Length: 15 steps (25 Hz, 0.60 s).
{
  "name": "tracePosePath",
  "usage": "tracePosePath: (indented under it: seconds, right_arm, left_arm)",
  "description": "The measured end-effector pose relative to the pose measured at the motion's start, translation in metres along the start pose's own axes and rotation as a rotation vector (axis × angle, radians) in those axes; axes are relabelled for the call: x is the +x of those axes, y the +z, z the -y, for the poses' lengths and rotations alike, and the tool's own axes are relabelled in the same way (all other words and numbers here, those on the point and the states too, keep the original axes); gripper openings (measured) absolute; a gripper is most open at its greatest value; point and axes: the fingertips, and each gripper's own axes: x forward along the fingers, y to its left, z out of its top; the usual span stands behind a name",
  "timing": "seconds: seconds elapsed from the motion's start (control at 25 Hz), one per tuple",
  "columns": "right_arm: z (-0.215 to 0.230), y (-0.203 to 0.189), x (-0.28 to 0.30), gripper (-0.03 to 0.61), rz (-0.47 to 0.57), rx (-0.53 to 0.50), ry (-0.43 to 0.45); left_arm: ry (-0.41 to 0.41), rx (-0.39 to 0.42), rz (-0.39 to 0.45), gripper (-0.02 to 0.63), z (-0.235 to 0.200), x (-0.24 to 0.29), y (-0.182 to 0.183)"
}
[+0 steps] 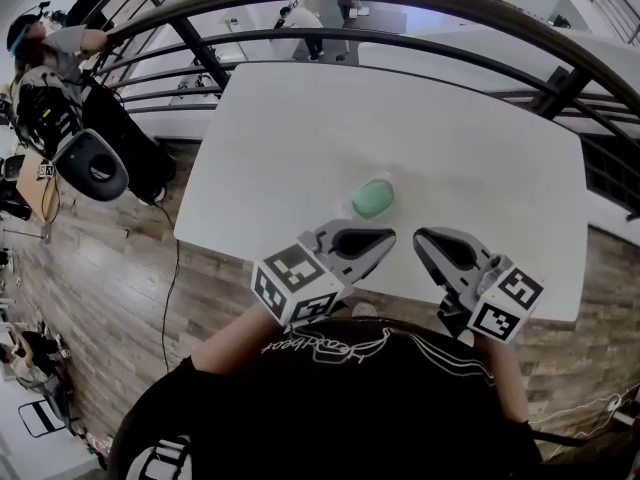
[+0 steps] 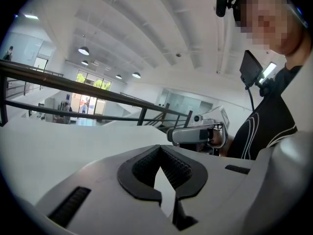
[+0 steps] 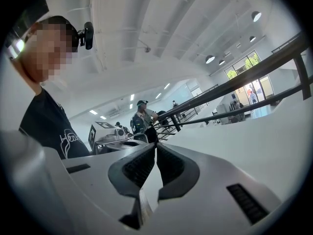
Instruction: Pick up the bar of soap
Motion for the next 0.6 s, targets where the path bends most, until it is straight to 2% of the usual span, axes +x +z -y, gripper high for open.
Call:
tracePosePath:
  seconds: [0.24, 0.6]
  right_arm:
    - [0.02, 0.002, -0.005, 0.017, 0.002, 0.009, 0.008]
    - [0.058, 0.015, 0.021, 0.017, -0.017, 0.043, 0.006]
  left_arm:
    - [0.001, 0.0, 0.018, 0.008, -0.005, 0.014, 0.004]
    - [0.071, 0.069, -0.046, 0.009, -0.055, 0.024, 0.009]
